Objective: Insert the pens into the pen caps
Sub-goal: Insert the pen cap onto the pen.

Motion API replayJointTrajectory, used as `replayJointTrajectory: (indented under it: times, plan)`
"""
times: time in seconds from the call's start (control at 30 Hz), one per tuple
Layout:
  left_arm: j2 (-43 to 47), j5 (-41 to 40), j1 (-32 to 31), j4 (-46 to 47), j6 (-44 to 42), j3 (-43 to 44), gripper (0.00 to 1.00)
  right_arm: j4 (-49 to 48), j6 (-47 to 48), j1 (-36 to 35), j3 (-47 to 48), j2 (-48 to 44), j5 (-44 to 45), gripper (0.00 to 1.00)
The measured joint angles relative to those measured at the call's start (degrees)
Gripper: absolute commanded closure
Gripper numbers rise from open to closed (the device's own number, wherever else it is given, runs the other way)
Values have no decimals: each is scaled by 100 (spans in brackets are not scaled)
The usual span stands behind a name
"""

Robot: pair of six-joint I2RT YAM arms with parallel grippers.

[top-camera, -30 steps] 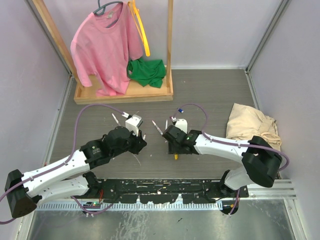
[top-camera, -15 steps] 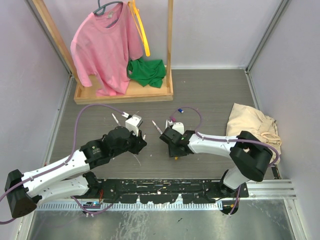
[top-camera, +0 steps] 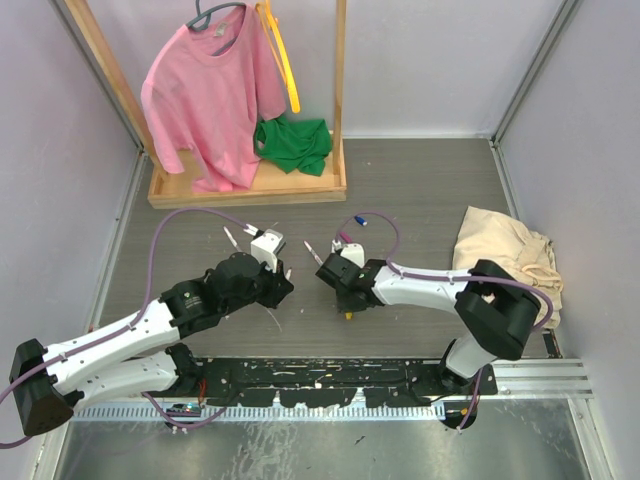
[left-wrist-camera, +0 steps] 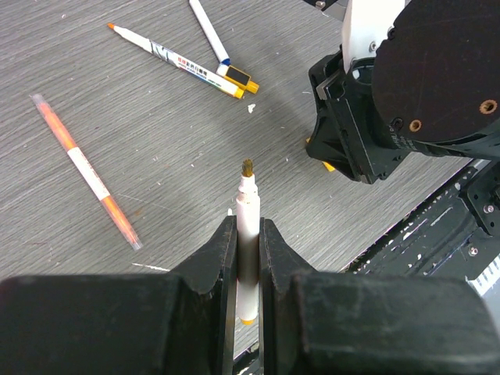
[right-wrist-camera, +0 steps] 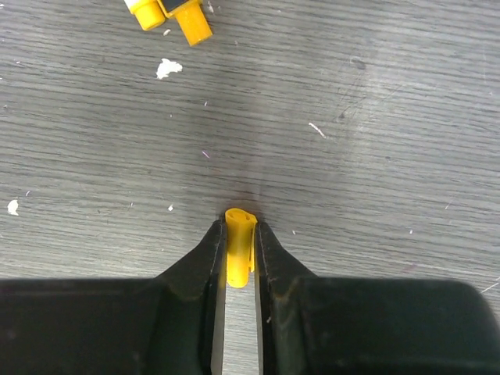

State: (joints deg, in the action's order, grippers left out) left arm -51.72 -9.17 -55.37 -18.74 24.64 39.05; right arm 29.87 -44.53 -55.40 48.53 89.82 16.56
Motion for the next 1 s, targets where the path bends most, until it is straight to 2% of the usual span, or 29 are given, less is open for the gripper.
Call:
replayJointTrajectory:
  times: [0.17, 0.37, 0.63, 0.7, 0.87, 1.0]
  plan:
    - [2, -2, 7, 0, 4, 0, 100, -26, -17, 4, -179, -221, 140, 100]
    - [22, 0, 28, -4, 13, 0, 100, 31, 96, 13, -459, -1110, 282, 100]
    - [339, 52, 31, -31, 11, 2, 100, -634, 269, 13, -610, -2800, 273, 100]
    - [348, 114, 7, -39, 13, 22, 100, -748, 297, 15, -645, -2975, 251, 100]
    - [269, 175, -302, -55, 15, 332, 100, -1032, 529, 28, -785, -3718, 234, 100]
    - [31, 190, -741, 328, -42, 649, 100, -1425, 780, 28, -796, -4476, 236, 100]
